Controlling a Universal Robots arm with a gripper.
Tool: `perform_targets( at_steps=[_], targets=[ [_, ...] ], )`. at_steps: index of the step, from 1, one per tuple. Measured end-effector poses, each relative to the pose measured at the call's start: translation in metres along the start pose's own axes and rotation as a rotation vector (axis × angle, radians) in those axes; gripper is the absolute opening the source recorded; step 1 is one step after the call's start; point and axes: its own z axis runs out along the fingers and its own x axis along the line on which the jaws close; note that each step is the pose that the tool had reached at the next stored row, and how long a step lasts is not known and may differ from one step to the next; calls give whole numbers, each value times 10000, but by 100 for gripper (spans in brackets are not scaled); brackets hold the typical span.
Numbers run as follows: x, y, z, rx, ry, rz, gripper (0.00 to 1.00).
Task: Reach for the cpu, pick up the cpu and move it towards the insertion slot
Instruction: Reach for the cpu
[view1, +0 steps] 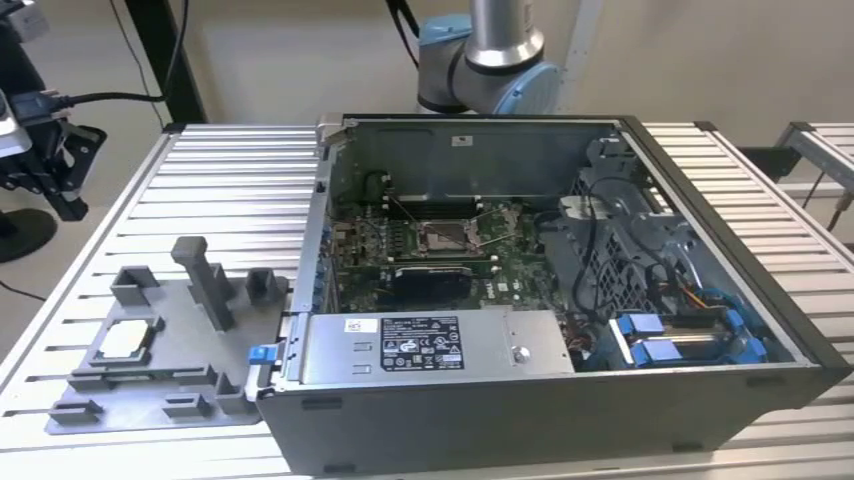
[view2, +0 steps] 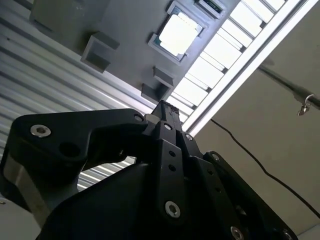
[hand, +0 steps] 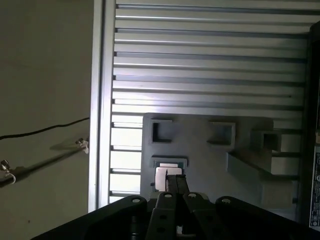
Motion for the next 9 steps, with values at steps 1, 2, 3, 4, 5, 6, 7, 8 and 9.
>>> perform_targets(
  at_steps=[1, 2, 3, 4, 5, 6, 7, 8, 9],
  targets=[
    [0, 0, 0, 0, 0, -1, 0],
    [0, 0, 0, 0, -1, -1, 0],
    [1, 0, 0, 0, 0, 0, 0],
    [2, 0, 0, 0, 0, 0, 0],
    [2, 0, 0, 0, -1, 0, 0],
    [2, 1, 0, 0, -1, 0, 0],
    [2, 0, 0, 0, -1, 0, 0],
    [3, 0, 0, 0, 0, 0, 0],
    [3, 0, 0, 0, 0, 1, 100]
  ],
)
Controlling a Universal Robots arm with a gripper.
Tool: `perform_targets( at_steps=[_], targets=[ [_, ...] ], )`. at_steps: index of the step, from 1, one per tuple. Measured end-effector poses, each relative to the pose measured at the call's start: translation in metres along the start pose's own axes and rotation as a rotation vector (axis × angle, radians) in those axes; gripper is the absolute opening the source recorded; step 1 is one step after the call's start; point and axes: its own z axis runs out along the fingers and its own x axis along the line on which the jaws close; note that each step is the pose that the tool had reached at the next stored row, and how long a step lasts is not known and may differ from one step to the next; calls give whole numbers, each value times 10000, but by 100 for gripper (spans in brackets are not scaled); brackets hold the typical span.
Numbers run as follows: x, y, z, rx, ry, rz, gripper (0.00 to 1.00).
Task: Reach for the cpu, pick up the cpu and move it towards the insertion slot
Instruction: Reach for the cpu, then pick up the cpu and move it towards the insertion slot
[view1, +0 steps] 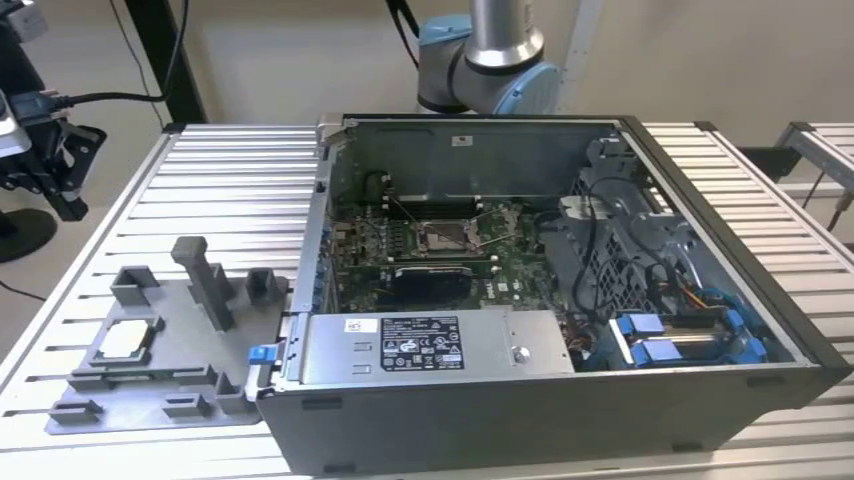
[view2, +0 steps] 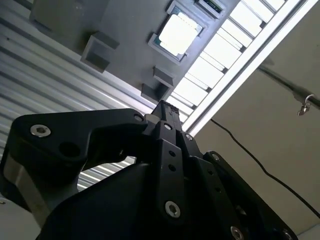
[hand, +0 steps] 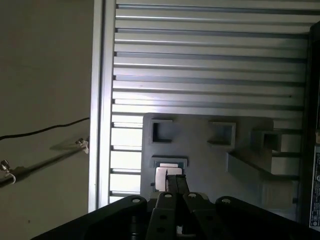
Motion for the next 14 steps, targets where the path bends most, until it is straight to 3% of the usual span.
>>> perform_targets(
  at_steps=[14],
  targets=[
    [5, -1, 24, 0, -2, -1, 100]
  ],
)
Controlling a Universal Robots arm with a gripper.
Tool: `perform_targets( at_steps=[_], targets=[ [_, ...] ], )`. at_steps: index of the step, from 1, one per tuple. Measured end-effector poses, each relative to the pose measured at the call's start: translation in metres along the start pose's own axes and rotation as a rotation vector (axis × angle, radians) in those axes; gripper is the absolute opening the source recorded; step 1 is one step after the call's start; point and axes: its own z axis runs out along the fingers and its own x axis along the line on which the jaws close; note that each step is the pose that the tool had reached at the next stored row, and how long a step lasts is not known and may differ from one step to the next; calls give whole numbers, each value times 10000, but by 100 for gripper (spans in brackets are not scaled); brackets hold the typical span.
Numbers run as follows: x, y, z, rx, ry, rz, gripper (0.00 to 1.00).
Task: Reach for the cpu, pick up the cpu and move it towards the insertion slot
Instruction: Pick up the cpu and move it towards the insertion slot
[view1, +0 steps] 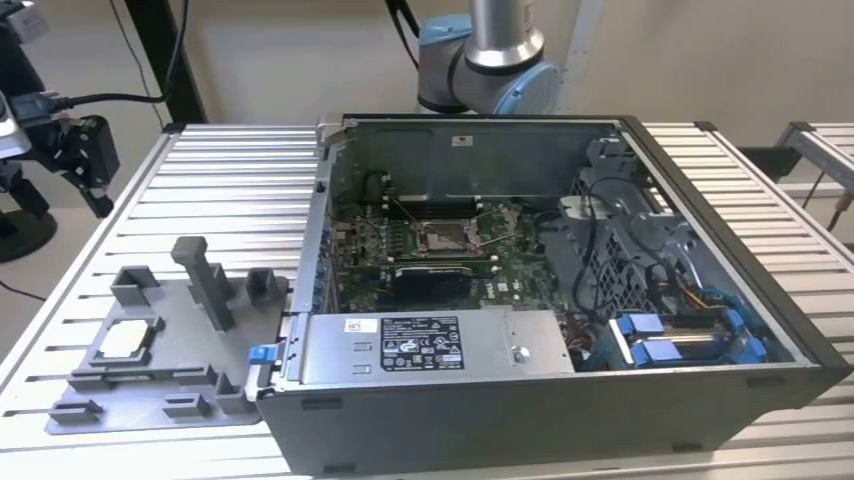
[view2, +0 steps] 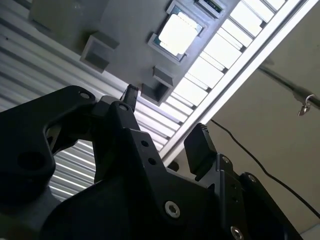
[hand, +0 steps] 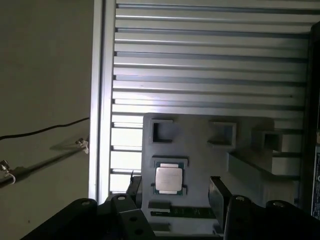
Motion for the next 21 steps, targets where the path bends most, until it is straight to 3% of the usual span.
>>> perform_targets(
  at_steps=[21],
  targets=[
    [-1, -5, 136, 1, 1, 0, 100]
  ],
)
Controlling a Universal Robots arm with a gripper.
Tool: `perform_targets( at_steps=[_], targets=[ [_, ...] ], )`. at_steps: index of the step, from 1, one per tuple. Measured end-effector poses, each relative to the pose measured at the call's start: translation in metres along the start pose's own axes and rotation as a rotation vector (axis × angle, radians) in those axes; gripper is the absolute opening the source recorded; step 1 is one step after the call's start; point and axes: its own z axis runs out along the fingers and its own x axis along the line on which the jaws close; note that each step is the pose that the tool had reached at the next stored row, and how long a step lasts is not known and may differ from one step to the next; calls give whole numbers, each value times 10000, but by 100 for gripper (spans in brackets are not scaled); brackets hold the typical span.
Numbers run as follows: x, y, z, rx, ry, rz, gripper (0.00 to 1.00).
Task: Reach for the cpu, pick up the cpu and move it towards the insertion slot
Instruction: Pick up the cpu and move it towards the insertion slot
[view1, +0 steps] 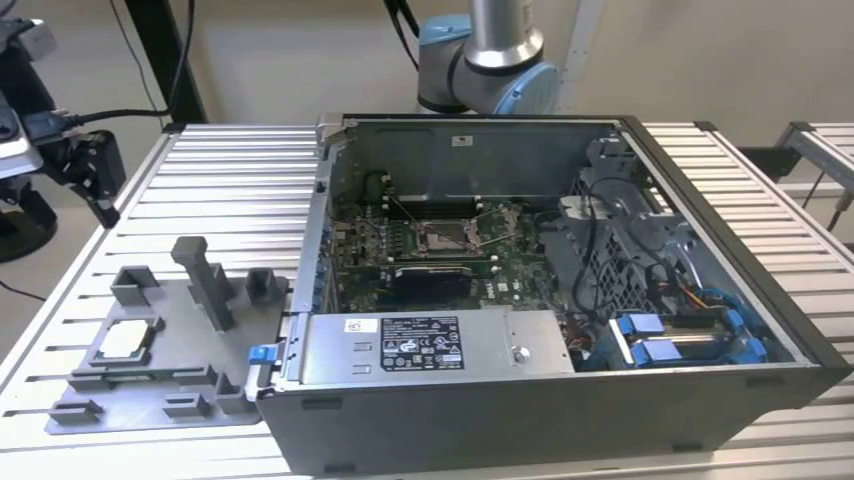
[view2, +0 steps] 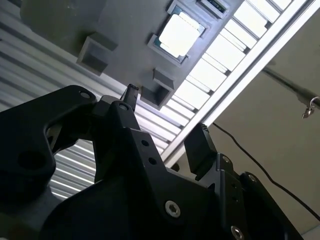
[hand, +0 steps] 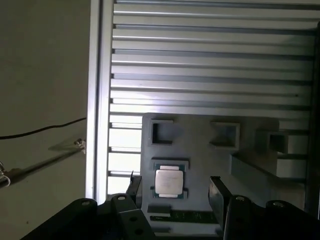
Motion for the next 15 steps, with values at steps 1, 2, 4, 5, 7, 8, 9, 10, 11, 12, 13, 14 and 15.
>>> perform_targets(
  at_steps=[1, 2, 4, 5, 7, 8, 9, 10, 11, 12, 13, 14, 15],
  targets=[
    [0, 0, 6, 0, 0, 0, 100],
    [0, -1, 12, 0, 1, -1, 100],
    [0, -1, 25, 0, 0, 0, 100],
    [0, -1, 31, 0, 0, 0, 100],
    [0, -2, 43, 1, 1, 0, 100],
    [0, -2, 50, 0, 0, 0, 100],
    [0, -2, 57, 0, 0, 0, 100],
    [0, -2, 63, 0, 0, 0, 100],
    [0, -3, 70, 0, 1, 0, 100],
    [0, -3, 76, 0, 0, 0, 100],
    [0, -3, 83, 0, 0, 0, 100],
    [0, -3, 89, 0, 0, 0, 100],
    [0, -4, 95, 0, 0, 0, 100]
  ],
)
